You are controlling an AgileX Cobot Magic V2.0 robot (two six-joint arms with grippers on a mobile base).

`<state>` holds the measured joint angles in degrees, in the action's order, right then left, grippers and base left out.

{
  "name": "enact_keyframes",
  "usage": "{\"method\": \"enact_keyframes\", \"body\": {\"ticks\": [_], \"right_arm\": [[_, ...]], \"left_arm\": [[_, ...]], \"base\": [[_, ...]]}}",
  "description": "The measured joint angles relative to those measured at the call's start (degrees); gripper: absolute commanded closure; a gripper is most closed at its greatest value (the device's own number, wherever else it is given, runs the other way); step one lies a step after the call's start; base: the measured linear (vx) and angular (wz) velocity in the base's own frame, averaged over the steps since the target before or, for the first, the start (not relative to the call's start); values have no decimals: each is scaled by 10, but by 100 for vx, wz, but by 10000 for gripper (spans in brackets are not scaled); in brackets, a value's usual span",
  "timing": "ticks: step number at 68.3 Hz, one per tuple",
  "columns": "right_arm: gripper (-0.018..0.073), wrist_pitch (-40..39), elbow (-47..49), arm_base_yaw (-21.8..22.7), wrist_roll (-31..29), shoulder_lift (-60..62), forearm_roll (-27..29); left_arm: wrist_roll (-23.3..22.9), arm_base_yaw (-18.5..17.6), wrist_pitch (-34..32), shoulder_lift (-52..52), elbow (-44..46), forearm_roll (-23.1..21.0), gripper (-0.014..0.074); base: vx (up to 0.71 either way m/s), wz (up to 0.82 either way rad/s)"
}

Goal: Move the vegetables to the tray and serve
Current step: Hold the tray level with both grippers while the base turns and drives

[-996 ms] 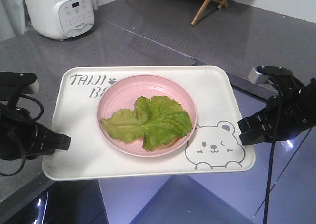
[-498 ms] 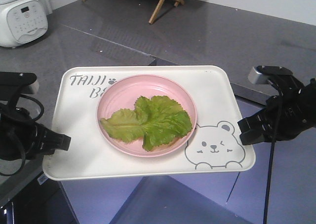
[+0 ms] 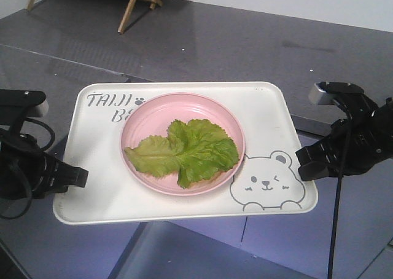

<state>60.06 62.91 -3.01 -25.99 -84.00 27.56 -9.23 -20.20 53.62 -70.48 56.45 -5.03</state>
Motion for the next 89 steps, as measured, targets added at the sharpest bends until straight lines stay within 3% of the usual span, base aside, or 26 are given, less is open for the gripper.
{"method": "enact_keyframes", "body": {"ticks": [89], "right_arm": [[564, 0, 0, 0, 0, 0, 0]], "left_arm": [[0, 0, 0, 0, 0, -1, 604]], "base": [[8, -21]]}}
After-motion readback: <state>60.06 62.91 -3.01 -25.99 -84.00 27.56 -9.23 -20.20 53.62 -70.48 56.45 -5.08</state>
